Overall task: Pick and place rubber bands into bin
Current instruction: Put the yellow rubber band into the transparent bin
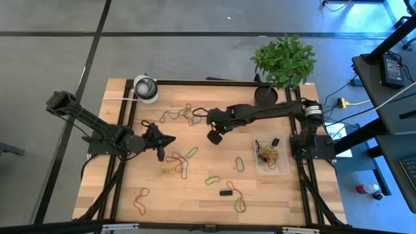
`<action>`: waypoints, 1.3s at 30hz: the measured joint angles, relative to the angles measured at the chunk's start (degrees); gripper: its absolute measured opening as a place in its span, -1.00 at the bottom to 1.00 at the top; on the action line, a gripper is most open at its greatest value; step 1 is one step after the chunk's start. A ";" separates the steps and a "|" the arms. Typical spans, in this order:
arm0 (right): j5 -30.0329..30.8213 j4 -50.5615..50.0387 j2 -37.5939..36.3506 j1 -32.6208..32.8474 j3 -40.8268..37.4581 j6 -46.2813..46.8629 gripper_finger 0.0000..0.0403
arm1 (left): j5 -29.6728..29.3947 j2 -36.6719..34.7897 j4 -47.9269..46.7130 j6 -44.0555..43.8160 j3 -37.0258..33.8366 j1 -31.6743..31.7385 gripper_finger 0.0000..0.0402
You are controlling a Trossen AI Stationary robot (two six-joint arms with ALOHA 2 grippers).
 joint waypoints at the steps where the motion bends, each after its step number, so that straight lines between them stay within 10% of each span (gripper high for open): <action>1: 0.46 -0.53 -1.40 0.87 0.02 1.53 -0.99 | 0.01 0.01 -0.02 0.68 0.00 0.35 -0.99; 17: 15.45 -28.34 -18.94 20.77 0.22 43.80 -0.99 | 8.93 0.02 0.43 10.77 0.00 2.25 -0.99; 30: 13.31 -46.03 -21.63 40.81 -1.31 78.22 -0.99 | 11.17 0.01 4.49 12.67 0.00 2.23 -0.98; 39: 6.96 -45.76 -22.28 47.84 -7.73 78.81 -1.00 | 11.13 0.02 9.34 13.08 0.00 2.12 -0.99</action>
